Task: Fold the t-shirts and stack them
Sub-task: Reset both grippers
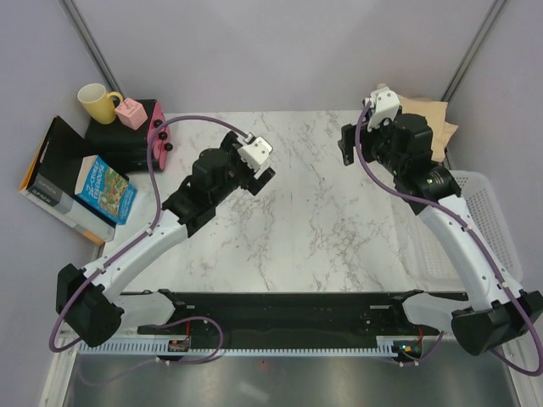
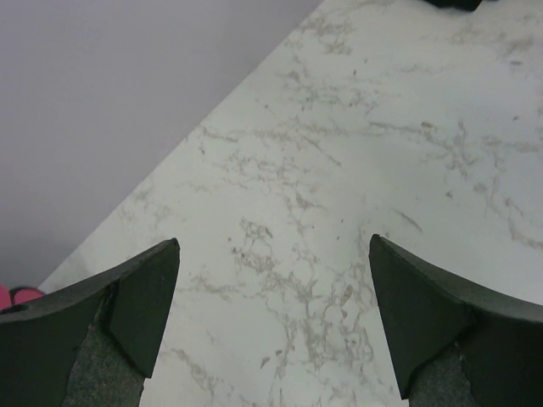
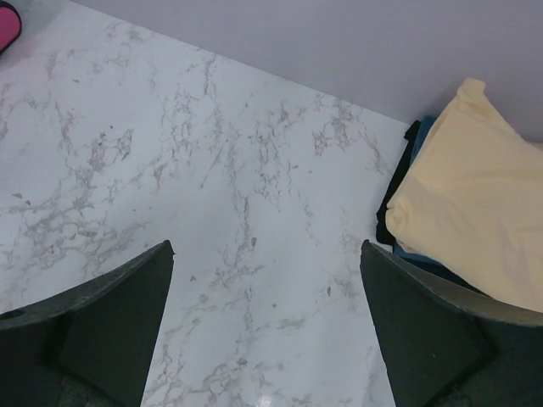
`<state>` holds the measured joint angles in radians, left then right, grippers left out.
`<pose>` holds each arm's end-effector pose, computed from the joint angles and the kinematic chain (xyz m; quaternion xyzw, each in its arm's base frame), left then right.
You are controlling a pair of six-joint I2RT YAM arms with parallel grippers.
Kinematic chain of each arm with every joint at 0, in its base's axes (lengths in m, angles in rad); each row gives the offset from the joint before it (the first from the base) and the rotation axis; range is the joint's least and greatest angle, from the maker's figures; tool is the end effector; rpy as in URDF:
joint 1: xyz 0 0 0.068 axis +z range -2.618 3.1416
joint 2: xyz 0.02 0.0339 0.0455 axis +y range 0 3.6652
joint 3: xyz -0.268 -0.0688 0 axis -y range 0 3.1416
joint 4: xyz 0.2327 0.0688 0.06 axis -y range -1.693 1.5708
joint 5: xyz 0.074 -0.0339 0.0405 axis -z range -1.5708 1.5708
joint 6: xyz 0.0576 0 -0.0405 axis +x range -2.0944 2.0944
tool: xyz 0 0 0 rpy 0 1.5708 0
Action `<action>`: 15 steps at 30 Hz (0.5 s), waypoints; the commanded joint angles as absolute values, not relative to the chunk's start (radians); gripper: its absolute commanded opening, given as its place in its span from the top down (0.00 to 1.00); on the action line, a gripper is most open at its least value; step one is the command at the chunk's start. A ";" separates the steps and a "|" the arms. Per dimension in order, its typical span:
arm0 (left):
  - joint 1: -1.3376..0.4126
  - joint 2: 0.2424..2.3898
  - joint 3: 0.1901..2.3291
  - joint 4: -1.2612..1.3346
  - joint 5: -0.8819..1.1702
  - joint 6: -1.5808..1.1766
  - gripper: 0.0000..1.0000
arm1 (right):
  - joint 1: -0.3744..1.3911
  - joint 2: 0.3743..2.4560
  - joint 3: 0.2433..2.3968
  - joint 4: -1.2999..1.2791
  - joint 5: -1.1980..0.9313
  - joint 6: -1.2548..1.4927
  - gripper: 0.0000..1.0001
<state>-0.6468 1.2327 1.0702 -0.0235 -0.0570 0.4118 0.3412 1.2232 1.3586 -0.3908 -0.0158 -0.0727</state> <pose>0.2411 -0.1780 0.3636 0.3728 0.6733 -0.0530 0.6363 0.2621 0.0941 0.4231 -0.1673 0.7735 0.0880 0.6049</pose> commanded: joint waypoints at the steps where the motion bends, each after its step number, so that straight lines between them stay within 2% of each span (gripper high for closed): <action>1: -0.632 1.141 0.996 -0.003 -0.294 0.391 0.01 | 0.342 1.135 1.246 -0.390 0.106 -0.120 0.02; 4: -0.632 1.140 0.991 -0.011 -0.380 0.416 0.01 | 0.344 1.124 1.186 -0.393 0.124 -0.146 0.02; 11: -0.615 1.124 0.979 -0.089 -0.334 0.299 0.01 | 0.353 1.147 1.097 -0.345 0.126 -0.164 0.02; 15: -0.603 1.118 0.937 -0.095 -0.344 0.282 0.00 | 0.373 1.141 1.060 -0.270 0.211 -0.202 0.02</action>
